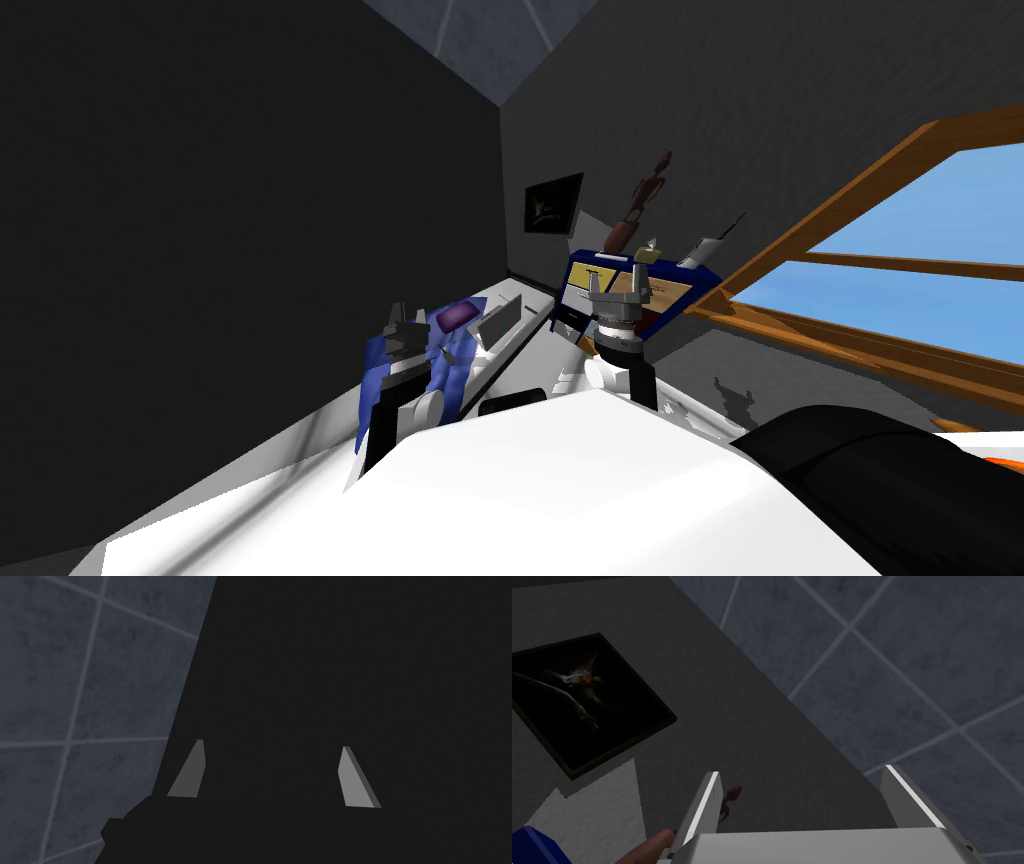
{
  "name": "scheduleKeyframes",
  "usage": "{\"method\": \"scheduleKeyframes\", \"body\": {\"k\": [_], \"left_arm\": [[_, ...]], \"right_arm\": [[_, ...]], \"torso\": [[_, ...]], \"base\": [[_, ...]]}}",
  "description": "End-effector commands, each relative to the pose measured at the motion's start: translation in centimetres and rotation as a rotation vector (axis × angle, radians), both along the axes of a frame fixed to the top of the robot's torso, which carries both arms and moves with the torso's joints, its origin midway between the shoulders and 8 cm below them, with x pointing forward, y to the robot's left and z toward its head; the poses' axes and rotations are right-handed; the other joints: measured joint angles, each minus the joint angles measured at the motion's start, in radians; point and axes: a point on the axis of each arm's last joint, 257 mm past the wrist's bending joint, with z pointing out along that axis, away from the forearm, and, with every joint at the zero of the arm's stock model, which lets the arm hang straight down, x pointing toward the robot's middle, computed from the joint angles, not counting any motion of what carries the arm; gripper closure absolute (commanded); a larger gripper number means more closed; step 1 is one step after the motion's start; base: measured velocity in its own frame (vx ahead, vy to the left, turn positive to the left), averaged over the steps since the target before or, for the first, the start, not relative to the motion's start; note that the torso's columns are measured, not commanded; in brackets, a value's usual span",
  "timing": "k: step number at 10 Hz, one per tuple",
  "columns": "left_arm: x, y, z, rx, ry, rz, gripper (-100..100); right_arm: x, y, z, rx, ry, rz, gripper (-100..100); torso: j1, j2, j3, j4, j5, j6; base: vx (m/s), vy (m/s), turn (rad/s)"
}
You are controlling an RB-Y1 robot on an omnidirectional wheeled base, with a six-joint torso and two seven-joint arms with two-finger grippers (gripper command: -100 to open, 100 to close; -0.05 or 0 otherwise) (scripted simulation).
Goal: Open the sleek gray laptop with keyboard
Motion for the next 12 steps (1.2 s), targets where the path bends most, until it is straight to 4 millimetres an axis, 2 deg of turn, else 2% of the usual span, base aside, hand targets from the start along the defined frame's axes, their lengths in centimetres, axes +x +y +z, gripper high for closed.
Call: {"method": "scheduleKeyframes", "body": {"k": [1,9,10,12], "left_arm": [[0.00,0.00,0.00,0.000,0.000,0.000,0],[-0.01,0.00,0.02,0.000,0.000,0.000,0],[0.18,-0.26,-0.21,0.040,0.017,-0.018,-100],[0.54,-0.45,-0.72,0.091,0.051,-0.039,-100]], "right_arm": [[0.00,0.00,0.00,0.000,0.000,0.000,0],[-0.01,0.00,0.01,0.000,0.000,0.000,0],[-0.01,0.00,0.01,0.000,0.000,0.000,0],[0.00,0.00,-0.01,0.000,0.000,0.000,0]], "torso": [[0.000,0.040,-0.082,0.041,0.000,0.000],[0.000,0.618,-1.234,0.617,0.000,0.000],[0.000,0.691,-1.382,0.691,0.000,0.000],[-0.001,0.733,-1.471,0.734,0.000,0.000]], "base": [[0.000,0.000,0.000],[0.000,0.000,0.000],[0.016,-0.013,0.020],[0.027,-0.036,0.028]]}}
